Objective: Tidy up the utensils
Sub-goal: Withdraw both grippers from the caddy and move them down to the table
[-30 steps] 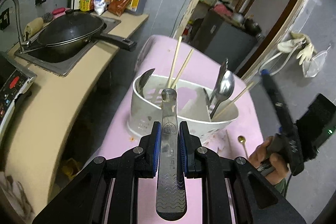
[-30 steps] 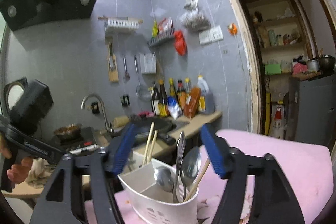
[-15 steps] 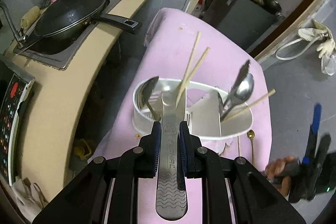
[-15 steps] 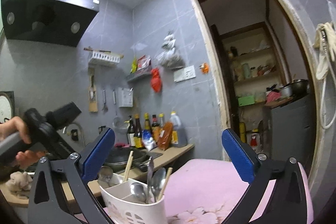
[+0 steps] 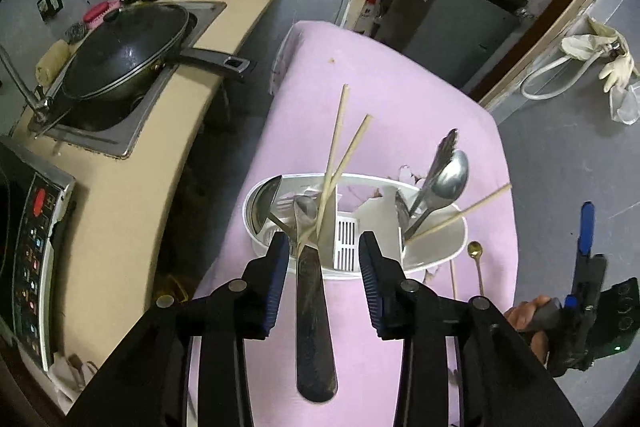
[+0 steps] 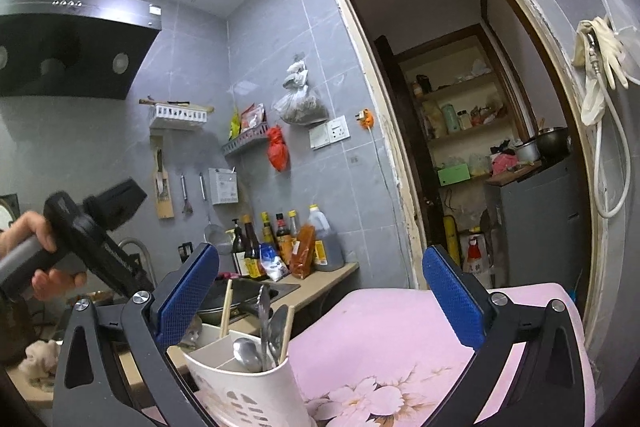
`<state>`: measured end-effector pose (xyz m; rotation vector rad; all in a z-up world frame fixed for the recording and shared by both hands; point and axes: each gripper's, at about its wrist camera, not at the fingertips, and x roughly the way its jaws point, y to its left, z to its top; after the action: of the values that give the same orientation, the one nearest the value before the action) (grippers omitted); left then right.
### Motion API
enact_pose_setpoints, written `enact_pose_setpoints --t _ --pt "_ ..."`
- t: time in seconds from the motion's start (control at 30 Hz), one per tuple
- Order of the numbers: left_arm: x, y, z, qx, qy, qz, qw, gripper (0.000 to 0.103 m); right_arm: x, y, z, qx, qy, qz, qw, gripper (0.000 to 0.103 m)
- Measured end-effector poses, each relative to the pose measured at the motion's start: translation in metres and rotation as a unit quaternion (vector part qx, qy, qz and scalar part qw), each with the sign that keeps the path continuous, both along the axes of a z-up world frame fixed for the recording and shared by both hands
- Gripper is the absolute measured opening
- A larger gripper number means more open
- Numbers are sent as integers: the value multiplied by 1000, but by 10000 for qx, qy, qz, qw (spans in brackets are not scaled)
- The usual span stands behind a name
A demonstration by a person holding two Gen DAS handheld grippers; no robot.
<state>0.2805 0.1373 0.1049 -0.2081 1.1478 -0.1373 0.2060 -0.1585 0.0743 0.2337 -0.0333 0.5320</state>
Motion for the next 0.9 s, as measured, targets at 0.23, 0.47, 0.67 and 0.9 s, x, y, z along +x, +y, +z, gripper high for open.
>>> enact_pose_setpoints --t 0.23,0.47,0.67,0.9 --pt "-28 -11 28 -51 -938 -111 9955 38 -9 0 2 -108 -113 -156 9998 103" --pt "-80 -52 21 42 -2544 -375 9664 52 -25 -13 1 -168 -85 -401 9990 103" --pt "-107 -83 -12 -323 -3357 -534 9399 57 -45 -23 -3 -508 -21 -648 9966 103" --pt "-118 -108 -34 -430 -3946 -573 9161 71 -68 -46 -7 -822 19 -1129 9902 103"
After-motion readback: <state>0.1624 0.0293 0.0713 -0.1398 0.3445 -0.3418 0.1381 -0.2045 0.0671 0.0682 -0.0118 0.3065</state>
